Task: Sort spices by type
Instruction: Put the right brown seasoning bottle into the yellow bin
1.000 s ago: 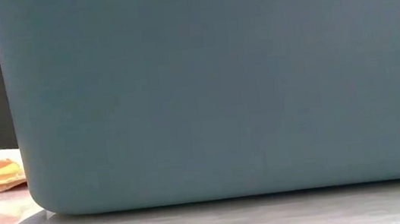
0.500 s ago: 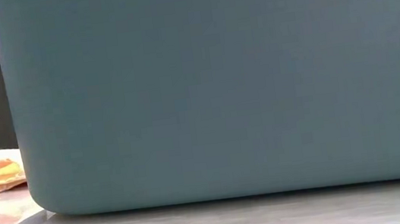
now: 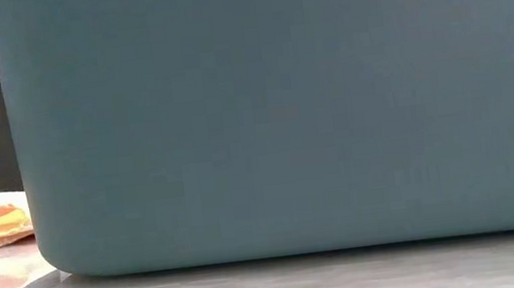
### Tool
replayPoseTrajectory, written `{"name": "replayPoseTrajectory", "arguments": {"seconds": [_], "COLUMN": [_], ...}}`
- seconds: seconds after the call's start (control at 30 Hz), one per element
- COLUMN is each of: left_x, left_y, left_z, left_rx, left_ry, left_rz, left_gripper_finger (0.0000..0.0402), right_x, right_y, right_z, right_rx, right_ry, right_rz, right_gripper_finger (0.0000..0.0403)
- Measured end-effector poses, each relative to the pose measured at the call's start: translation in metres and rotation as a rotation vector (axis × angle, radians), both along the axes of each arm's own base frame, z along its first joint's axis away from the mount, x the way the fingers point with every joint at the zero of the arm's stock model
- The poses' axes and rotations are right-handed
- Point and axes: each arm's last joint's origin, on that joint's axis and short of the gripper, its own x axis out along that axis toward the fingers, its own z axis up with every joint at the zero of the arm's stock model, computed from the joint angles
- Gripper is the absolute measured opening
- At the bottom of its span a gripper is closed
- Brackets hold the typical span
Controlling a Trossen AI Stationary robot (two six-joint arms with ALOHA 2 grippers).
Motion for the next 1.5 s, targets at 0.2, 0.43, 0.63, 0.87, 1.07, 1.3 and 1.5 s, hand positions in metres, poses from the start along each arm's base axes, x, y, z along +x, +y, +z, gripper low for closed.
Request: {"name": "replayPoseTrajectory", "arguments": {"seconds": [0.2,0.43,0.63,0.87,1.07,1.3,1.5], "left_x": [0.000,0.000,0.000,0.000,0.000,0.000,0.000], "left_y": [0.000,0.000,0.000,0.000,0.000,0.000,0.000], "left_z": [0.000,0.000,0.000,0.000,0.000,0.000,0.000], "left_rx": [-0.007,-0.007,-0.010,-0.027,-0.025,-0.010,-0.008], "left_ry": [-0.001,-0.001,-0.001,-0.005,-0.005,-0.002,-0.002], "left_rz": [0.001,0.001,0.001,0.003,0.003,0.001,0.000], "left_gripper_finger": [0.0249,0.0249,0.0249,0.0249,0.0249,0.0249,0.0249], "right_x": [0.003,0.003,0.003,0.003,0.004,0.006,0.006], "right_y": [-0.001,-0.001,-0.001,-0.001,-0.002,-0.003,-0.003], "right_z": [-0.007,-0.007,-0.015,-0.027,-0.027,-0.027,-0.026], "right_rx": [-0.006,-0.001,0.024,0.039,0.037,0.069,0.085], "right_ry": [0.008,-0.019,-0.046,-0.046,-0.049,-0.018,0.001], "right_rz": [0.068,0.111,0.140,0.118,0.111,0.089,0.089], "right_gripper_finger": [0.0350,0.0350,0.0350,0.0350,0.0350,0.0343,0.0306]}}
